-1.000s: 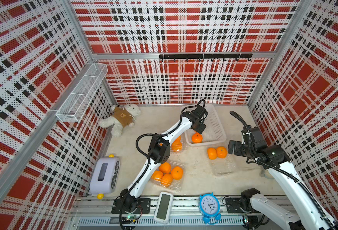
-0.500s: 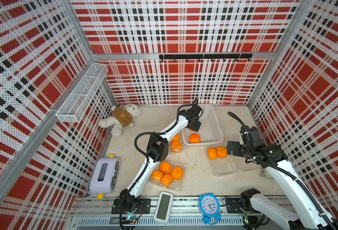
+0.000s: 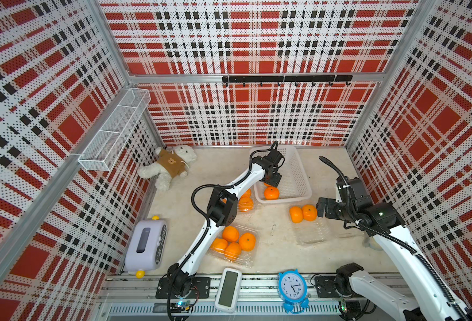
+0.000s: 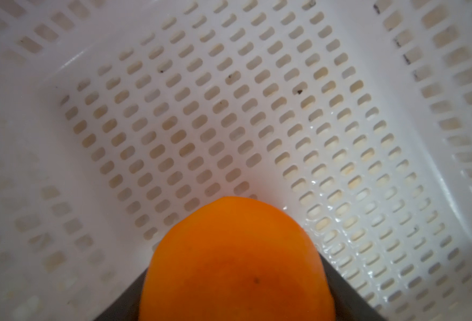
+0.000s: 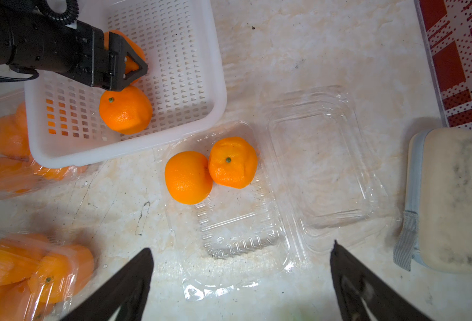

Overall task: Take oranges out of containers
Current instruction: Place the orange in the basket, then pick up the orange from the packing box.

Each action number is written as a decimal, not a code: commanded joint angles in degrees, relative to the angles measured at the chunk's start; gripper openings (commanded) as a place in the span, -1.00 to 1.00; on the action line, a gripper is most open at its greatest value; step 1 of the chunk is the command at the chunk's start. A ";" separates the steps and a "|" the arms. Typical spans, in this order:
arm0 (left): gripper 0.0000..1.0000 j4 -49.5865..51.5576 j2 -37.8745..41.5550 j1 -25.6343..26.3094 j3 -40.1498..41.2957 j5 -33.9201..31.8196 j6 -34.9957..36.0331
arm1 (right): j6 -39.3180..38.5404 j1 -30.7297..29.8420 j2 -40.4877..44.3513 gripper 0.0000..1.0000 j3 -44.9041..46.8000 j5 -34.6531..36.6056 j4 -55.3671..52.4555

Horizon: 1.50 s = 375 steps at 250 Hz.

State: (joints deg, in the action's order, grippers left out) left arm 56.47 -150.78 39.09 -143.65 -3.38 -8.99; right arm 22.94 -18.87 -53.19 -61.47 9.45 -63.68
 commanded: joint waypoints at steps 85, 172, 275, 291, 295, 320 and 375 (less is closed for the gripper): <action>0.91 2.55 7.87 1.23 -0.41 -6.37 4.50 | 0.13 0.08 -0.40 1.00 -2.86 -3.86 1.38; 0.99 -3.82 23.27 2.58 10.67 -13.43 8.82 | 1.22 0.07 -6.67 1.00 -0.93 -9.20 4.55; 0.99 -33.44 57.14 2.50 52.99 -10.72 9.77 | 6.90 -1.17 -16.13 1.00 3.13 -9.08 8.40; 0.99 -38.33 62.25 2.38 59.95 -9.11 9.79 | 10.05 -1.17 -17.65 1.00 3.69 -7.23 8.87; 0.99 -39.60 63.48 2.28 61.59 -8.97 9.83 | 10.93 -1.21 -18.02 1.00 3.92 -6.70 9.27; 0.99 -44.50 69.36 1.67 70.18 -7.79 9.99 | 17.52 -1.52 -18.28 1.00 7.13 -4.63 13.43; 0.99 -44.71 75.73 0.04 78.09 -7.05 10.44 | 31.08 -2.92 -18.80 1.00 12.68 -2.88 21.23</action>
State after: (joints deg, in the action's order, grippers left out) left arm 15.70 -77.93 40.18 -68.10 -11.86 0.89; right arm 43.92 -20.64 -71.59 -50.15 3.79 -48.90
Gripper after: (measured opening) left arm 0.994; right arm 0.998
